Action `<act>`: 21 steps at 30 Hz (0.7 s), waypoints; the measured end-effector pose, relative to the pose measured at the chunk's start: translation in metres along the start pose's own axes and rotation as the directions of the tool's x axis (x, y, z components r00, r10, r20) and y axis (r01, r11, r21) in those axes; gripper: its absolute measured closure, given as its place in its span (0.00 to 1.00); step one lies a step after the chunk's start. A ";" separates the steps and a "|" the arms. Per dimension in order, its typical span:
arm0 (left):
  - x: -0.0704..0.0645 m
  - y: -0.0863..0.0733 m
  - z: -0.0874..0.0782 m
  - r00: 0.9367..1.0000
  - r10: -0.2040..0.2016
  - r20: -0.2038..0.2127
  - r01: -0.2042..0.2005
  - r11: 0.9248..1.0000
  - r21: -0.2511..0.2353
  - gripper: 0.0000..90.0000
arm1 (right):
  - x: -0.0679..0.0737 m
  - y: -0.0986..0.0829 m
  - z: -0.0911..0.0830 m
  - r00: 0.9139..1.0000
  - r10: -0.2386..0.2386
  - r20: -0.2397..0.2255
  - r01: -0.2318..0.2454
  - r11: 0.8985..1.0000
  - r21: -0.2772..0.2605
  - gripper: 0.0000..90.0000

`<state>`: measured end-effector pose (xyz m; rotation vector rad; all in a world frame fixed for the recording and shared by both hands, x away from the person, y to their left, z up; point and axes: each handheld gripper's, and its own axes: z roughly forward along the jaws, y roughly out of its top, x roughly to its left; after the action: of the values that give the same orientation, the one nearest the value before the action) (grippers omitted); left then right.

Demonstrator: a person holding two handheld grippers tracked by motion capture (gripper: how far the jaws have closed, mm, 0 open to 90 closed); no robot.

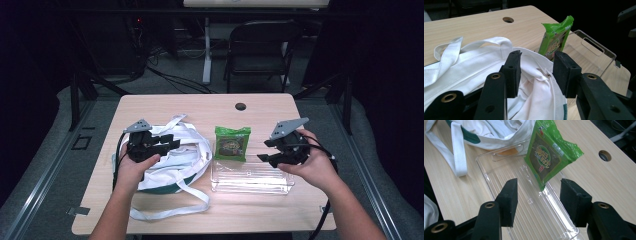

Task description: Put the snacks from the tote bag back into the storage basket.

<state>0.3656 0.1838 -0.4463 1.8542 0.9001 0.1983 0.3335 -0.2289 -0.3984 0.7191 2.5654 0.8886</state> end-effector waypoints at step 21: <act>0.005 -0.001 -0.003 1.000 -0.006 -0.016 0.006 1.000 -0.004 0.65 | 0.031 -0.062 0.018 0.989 0.138 -0.046 -0.144 0.975 -0.169 0.56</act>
<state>0.3668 0.1896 -0.4468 1.8482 0.9160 0.2114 0.2941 -0.2449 -0.4566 0.8485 2.4523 1.1610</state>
